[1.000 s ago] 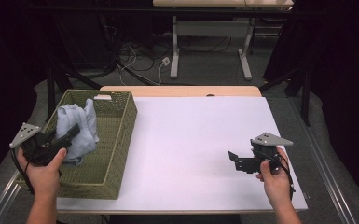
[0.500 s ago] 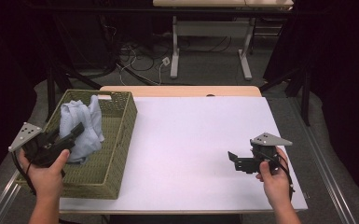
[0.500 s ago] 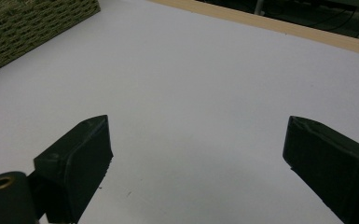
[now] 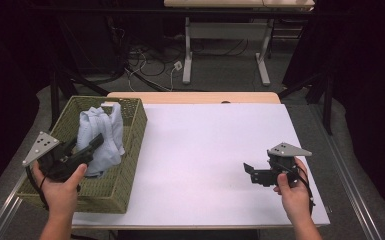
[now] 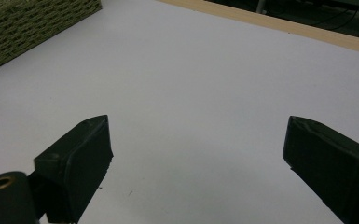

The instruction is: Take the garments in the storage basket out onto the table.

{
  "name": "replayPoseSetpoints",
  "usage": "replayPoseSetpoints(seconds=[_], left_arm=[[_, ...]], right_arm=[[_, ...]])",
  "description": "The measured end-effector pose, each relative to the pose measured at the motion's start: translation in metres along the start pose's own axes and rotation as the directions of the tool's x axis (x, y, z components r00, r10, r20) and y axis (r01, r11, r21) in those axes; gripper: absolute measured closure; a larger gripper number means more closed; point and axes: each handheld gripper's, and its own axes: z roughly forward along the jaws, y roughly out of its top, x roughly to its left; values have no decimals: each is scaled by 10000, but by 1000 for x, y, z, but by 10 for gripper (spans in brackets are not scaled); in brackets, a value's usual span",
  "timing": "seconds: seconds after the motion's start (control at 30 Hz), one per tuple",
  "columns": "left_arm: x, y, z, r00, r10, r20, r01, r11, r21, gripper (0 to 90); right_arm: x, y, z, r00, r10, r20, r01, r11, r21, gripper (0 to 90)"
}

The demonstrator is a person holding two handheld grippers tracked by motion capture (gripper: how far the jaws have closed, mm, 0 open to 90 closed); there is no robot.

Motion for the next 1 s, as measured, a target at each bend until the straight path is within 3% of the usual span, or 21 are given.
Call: replayPoseSetpoints(seconds=[0.23, 0.5, 1.0], left_arm=[[-11, 0, 1, 9995, 199, 254, -198, 9998, -56, 489], [-25, 4, 0, 9971, 150, 749, -143, 9998, -104, 489], [-59, 10, 1, 9862, 673, 1510, -638, 9976, -276, 489]], right_arm=[[0, 0, 0, 10000, -1, -16, 1, 10000, -6, 77], [0, 0, 0, 10000, -5, -8, 5, 10000, 11, 77], [1, 0, 2, 10000, -61, -33, 61, 10000, 45, 77]])
